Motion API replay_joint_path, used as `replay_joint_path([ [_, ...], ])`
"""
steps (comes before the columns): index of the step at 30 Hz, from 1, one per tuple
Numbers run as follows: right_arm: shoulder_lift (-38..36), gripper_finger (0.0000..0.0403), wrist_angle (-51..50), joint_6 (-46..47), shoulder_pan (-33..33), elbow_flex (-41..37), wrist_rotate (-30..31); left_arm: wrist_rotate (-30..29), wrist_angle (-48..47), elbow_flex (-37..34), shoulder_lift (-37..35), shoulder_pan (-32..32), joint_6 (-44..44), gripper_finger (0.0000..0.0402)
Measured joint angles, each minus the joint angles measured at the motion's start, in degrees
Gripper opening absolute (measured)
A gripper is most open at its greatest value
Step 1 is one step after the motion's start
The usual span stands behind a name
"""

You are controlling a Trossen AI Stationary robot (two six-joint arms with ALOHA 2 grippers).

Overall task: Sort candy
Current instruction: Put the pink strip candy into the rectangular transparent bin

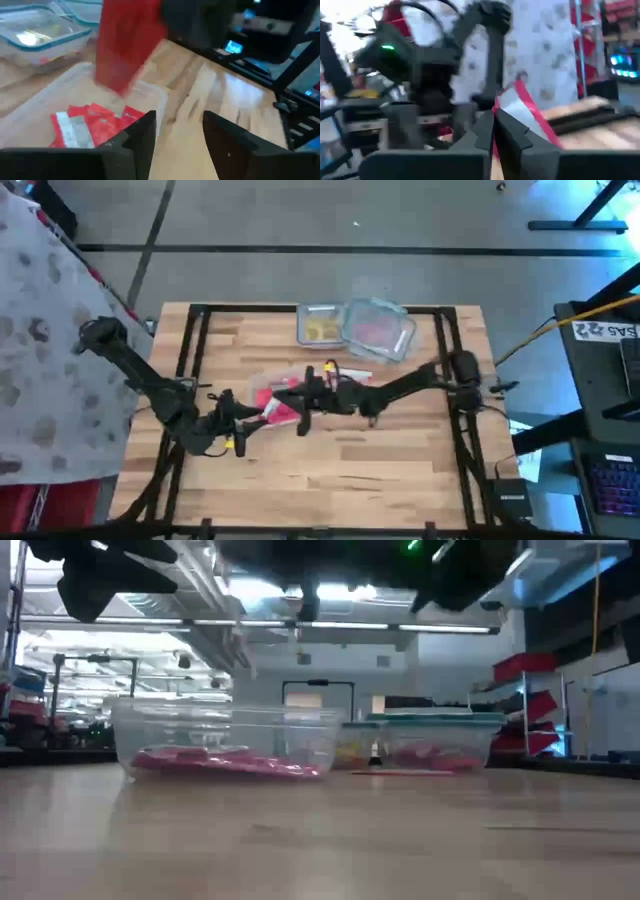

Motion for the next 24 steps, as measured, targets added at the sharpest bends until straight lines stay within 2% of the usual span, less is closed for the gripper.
replay_joint_path([
  [9, 5.30, 0.0000, -0.78, 8.15, -1.34, 2.62, 1.22, -0.02, -0.46, 0.00, 0.01, -0.02, 0.01, 0.0146],
  [13, 5.96, 0.0000, -4.78, 10.79, -1.81, 0.48, 2.03, -0.02, -0.60, 0.00, 0.02, -0.02, -0.30, 0.0146],
  [18, 5.50, 0.0000, -4.65, 10.78, -1.70, -2.90, 6.78, 0.05, -1.55, 0.00, 0.01, -0.02, -1.45, 0.0146],
  [24, 5.06, 0.0000, -10.02, 11.97, -1.68, -5.69, 7.14, 0.17, -1.57, 0.00, 0.02, -0.02, -1.53, 0.0146],
])
